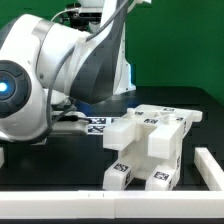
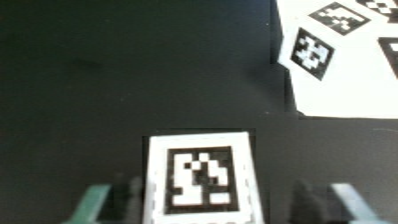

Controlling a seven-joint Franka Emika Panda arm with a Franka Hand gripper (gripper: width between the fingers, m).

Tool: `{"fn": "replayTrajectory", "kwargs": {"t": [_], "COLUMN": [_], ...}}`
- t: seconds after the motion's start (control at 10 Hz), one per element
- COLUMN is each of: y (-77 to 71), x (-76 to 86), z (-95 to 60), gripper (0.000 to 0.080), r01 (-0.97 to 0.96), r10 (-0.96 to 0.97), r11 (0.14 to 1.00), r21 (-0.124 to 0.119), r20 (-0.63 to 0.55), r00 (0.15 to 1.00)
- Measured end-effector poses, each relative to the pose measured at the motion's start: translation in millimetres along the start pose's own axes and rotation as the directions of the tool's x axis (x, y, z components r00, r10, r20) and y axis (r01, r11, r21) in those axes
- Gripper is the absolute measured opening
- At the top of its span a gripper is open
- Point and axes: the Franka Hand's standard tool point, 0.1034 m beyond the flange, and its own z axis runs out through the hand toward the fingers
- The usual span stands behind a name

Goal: Assemble chair

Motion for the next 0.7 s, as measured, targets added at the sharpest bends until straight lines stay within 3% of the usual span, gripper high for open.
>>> {"fn": "replayTrajectory", "kwargs": {"t": [0.1, 0.4, 0.5, 0.7], "y": [0.0, 0.1, -2.4, -15.3], "x": [-0.1, -1.0, -4.6, -32.8], "z": [0.0, -4.4, -13.7, -56.2], "gripper": [0.0282, 0.0282, 0.0282, 0.0282], "r01": [0.000, 0.002, 0.005, 0.004], "r10": [0.000, -0.002, -0.005, -0.003], "r11": [1.000, 1.000, 1.000, 1.000], "r21": [0.000, 0.000, 0.000, 0.027], "r20": [0.000, -0.008, -0.019, -0.047], "r00": [1.000, 1.000, 1.000, 0.999]}}
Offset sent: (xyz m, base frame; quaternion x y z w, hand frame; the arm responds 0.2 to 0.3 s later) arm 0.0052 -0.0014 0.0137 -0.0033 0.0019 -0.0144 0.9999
